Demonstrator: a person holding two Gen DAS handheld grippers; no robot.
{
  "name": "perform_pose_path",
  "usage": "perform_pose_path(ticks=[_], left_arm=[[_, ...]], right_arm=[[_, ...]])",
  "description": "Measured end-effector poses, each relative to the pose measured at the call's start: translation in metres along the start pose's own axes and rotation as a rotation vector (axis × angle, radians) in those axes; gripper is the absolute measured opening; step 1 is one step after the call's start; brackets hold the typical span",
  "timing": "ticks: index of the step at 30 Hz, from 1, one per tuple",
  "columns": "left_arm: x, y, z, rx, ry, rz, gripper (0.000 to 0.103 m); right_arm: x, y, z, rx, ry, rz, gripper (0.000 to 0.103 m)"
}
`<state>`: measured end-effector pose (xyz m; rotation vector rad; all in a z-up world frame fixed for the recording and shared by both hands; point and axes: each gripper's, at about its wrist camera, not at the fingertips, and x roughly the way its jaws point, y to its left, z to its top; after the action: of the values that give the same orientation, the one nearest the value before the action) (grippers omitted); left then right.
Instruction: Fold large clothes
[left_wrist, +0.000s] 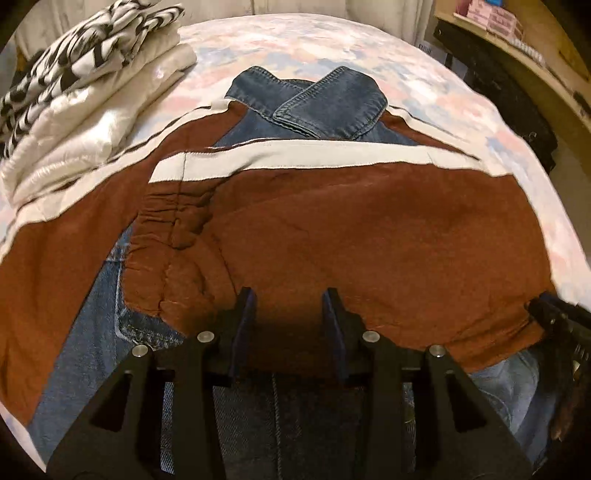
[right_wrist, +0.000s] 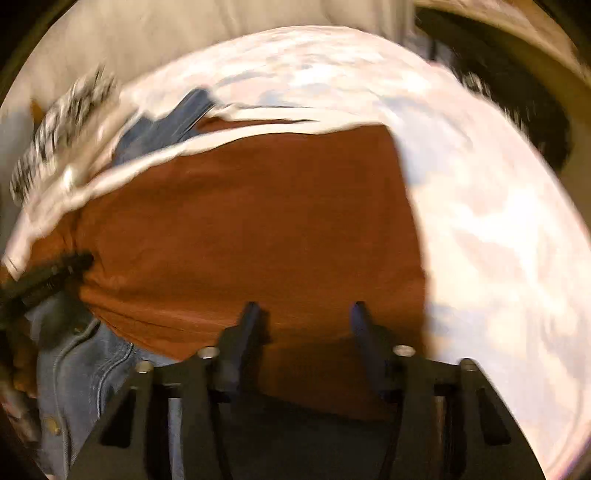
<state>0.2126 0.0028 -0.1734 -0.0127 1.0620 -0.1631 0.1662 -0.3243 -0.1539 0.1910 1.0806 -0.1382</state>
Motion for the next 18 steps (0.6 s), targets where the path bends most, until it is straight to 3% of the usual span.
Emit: perform_pose_path(ticks=[4, 7, 10, 11, 18], left_arm=[[-0.004, 0.001, -0.001, -0.011, -0.005, 0.001, 0.035], [-0.012, 0.001, 0.002, -0.014, -0.003, 0.011, 0.035], [-0.027, -0.004, 0.009, 0.005, -0.044, 0.006, 0.035], [-0.032, -0.006, 0.013, 0.011, -0.059, 0.01, 0.038], [-0.032, -0.016, 0.05, -0.007, -0.102, 0.033, 0.043]], right_arm=[[-0.016, -0.017, 0.0, 0.067, 0.004, -0.014, 0.04], [-0.016, -0.007, 0.006, 0.05, 0.034, -0.043, 0.051], [-0.022, 0.013, 0.023, 0.056, 0.046, 0.042, 0.054], [-0.017, 0.017, 0.029, 0.048, 0.102, 0.09, 0.054], [-0.013, 0.098, 0.102, -0.054, 0.044, 0.209, 0.055]])
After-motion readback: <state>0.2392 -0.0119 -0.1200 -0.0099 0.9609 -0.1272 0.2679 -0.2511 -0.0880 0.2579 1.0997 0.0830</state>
